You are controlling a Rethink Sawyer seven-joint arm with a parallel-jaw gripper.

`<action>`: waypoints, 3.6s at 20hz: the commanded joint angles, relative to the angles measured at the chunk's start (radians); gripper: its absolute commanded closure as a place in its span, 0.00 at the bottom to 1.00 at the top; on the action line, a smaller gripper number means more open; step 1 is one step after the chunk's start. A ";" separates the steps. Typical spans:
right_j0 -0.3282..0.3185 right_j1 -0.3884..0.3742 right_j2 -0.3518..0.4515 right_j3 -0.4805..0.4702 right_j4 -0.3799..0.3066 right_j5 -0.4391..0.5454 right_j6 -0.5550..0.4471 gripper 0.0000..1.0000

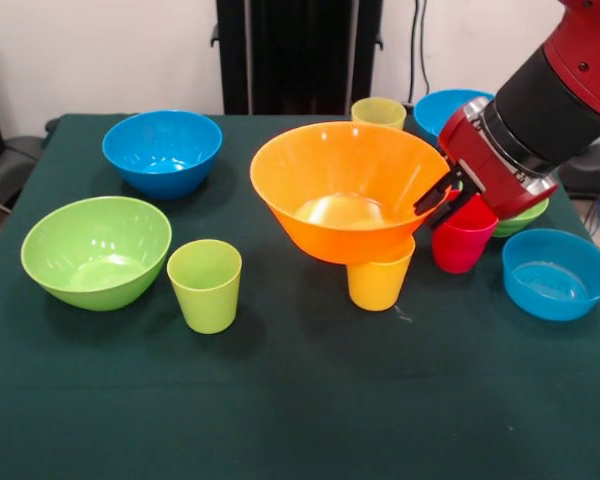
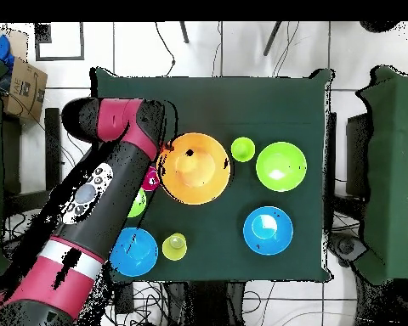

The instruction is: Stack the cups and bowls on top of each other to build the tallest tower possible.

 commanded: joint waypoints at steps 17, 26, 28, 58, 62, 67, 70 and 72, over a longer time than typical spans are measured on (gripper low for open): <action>0.025 -0.002 0.150 -0.040 -0.015 0.149 0.093 1.00; 0.019 0.006 0.145 -0.051 -0.021 0.146 0.086 1.00; 0.017 0.006 0.145 -0.050 -0.023 0.142 0.082 1.00; -0.065 0.024 0.198 -0.069 -0.051 0.043 -0.029 1.00; -0.072 0.018 0.213 -0.060 -0.050 0.030 -0.035 1.00; -0.080 0.016 0.222 -0.063 -0.051 0.036 -0.035 1.00; -0.087 0.013 0.226 -0.066 -0.055 0.042 -0.041 1.00; -0.093 0.010 0.228 -0.065 -0.057 0.042 -0.046 1.00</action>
